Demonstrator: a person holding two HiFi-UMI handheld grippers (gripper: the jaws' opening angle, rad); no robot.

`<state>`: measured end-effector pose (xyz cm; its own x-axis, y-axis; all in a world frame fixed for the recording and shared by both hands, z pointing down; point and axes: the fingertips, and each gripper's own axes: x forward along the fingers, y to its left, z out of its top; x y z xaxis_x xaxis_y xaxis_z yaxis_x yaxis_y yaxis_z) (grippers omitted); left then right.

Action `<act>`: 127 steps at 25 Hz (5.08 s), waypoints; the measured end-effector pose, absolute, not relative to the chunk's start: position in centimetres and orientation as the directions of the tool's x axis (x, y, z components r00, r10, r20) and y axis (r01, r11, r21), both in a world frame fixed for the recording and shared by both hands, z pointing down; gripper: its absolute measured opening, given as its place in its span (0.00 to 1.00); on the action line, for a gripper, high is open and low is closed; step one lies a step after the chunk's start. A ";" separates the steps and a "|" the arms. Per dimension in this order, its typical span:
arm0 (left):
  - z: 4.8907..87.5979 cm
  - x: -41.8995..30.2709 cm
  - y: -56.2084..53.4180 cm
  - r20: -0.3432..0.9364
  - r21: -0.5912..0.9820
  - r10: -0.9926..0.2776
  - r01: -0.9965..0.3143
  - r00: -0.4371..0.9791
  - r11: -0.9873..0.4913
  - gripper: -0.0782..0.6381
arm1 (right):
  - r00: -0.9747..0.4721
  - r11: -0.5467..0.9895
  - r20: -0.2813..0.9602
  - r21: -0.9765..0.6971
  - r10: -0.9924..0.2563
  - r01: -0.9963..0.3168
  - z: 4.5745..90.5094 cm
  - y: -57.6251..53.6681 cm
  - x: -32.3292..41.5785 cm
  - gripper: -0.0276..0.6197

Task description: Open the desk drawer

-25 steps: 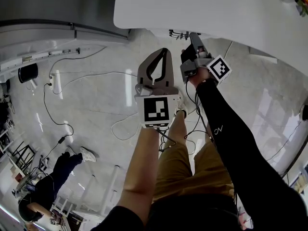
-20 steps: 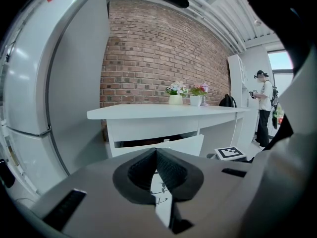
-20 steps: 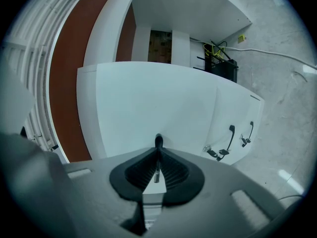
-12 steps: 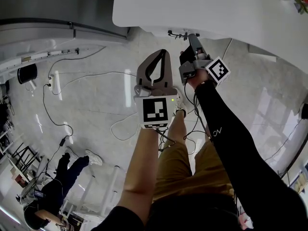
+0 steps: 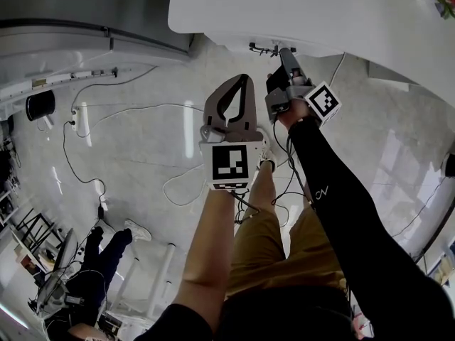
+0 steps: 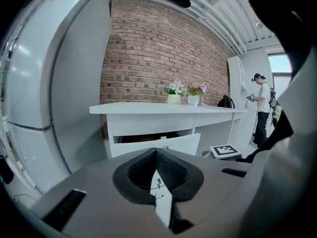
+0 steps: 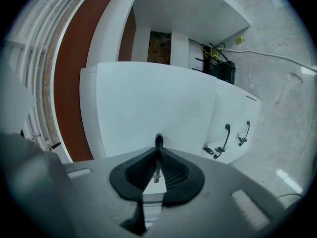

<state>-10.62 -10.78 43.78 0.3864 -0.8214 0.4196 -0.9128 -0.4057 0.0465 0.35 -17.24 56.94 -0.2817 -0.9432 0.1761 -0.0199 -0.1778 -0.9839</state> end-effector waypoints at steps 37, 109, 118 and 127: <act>43.9 -10.3 -8.2 0.451 0.036 -0.800 -0.903 0.396 -0.427 0.12 | -0.291 -0.215 0.212 -0.976 -0.933 -0.022 56.8 -13.6 -0.3 0.08; 44.8 -11.2 -4.8 0.475 -0.044 -0.812 -0.912 0.339 -0.407 0.12 | -0.383 -0.259 0.256 -0.965 -0.888 -0.045 57.2 -6.7 -1.0 0.08; 44.4 -11.3 -4.3 0.469 -0.047 -0.814 -0.911 0.342 -0.409 0.12 | -0.403 -0.293 0.287 -0.955 -0.869 -0.048 58.0 -4.6 -1.5 0.08; 44.3 -12.0 -3.6 0.472 -0.054 -0.817 -0.914 0.332 -0.402 0.12 | -0.417 -0.312 0.305 -0.949 -0.856 -0.055 58.5 -3.1 -2.0 0.08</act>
